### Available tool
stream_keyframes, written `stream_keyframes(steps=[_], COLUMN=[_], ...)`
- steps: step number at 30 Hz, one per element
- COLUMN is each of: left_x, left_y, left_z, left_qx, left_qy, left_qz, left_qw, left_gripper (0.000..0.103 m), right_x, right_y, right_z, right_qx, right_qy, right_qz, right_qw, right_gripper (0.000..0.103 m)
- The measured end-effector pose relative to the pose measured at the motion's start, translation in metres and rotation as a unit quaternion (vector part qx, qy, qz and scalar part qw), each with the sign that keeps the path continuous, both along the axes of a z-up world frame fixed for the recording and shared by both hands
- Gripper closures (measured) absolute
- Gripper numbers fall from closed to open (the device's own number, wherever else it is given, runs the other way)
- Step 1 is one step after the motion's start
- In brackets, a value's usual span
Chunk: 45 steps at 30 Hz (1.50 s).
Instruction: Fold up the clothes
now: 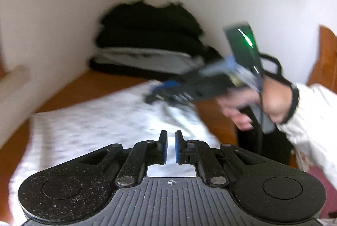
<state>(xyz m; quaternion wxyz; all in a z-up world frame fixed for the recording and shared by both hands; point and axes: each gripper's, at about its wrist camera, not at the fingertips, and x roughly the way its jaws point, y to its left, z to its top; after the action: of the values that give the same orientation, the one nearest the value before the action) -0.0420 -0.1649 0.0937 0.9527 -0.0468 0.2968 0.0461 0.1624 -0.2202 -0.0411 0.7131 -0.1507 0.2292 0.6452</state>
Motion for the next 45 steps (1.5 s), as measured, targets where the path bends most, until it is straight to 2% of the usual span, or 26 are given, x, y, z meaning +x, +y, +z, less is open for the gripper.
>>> stream_keyframes(steps=[3,4,8,13,15,16,19,26,27,28,30,33,37,40,45], left_x=[-0.024,-0.032,-0.049,-0.039,-0.032,-0.034,-0.03,-0.01,-0.009,-0.011,-0.023,-0.033,-0.029,-0.013,0.017], left_y=[0.037,0.049,0.095,0.138,0.148,0.152,0.162,0.177,0.177,0.176,0.178,0.189,0.19,0.198,0.217], left_z=[0.006,0.006,0.001,-0.015,-0.023,-0.024,-0.03,-0.041,-0.041,-0.04,-0.032,-0.035,-0.036,-0.036,-0.046], left_qx=[-0.004,0.0,0.001,-0.024,-0.045,-0.051,-0.069,-0.09,-0.09,-0.084,-0.067,-0.091,-0.089,-0.099,-0.128], left_qy=[-0.006,-0.005,0.003,0.021,0.026,0.027,0.023,0.021,0.016,0.005,-0.015,-0.018,-0.022,-0.023,-0.015], left_qz=[0.052,0.07,0.133,0.165,0.161,0.16,0.154,0.152,0.15,0.155,0.182,0.191,0.2,0.199,0.212], left_qw=[0.9986,0.9975,0.9911,0.9857,0.9855,0.9854,0.9854,0.984,0.9845,0.9844,0.9808,0.9771,0.9755,0.9747,0.9688], left_gripper=[0.096,0.093,0.09,0.09,0.09,0.085,0.082,0.082,0.09,0.102,0.103,0.102,0.101,0.087,0.086], right_x=[-0.004,-0.005,-0.009,-0.016,-0.019,-0.02,-0.024,-0.025,-0.026,-0.026,-0.026,-0.028,-0.027,-0.027,-0.028], right_y=[0.006,0.007,0.008,0.005,0.006,0.007,0.006,0.006,0.006,0.006,0.006,0.006,0.007,0.007,0.007], right_z=[-0.003,-0.003,-0.009,-0.014,-0.015,-0.015,-0.016,-0.015,-0.015,-0.015,-0.014,-0.014,-0.014,-0.013,-0.014], right_qx=[0.0,0.001,0.006,0.013,0.011,0.01,0.009,0.01,0.01,0.01,0.007,0.005,0.004,0.005,0.006], right_qy=[-0.006,-0.007,-0.021,-0.047,-0.055,-0.059,-0.069,-0.069,-0.07,-0.071,-0.075,-0.083,-0.087,-0.087,-0.091], right_qz=[0.006,0.007,0.016,0.02,0.021,0.021,0.021,0.018,0.018,0.018,0.018,0.019,0.019,0.019,0.018], right_qw=[1.0,1.0,1.0,0.999,0.998,0.998,0.997,0.997,0.997,0.997,0.997,0.996,0.996,0.996,0.996], right_gripper=[0.074,0.073,0.069,0.067,0.065,0.065,0.064,0.064,0.064,0.064,0.064,0.064,0.064,0.064,0.064])
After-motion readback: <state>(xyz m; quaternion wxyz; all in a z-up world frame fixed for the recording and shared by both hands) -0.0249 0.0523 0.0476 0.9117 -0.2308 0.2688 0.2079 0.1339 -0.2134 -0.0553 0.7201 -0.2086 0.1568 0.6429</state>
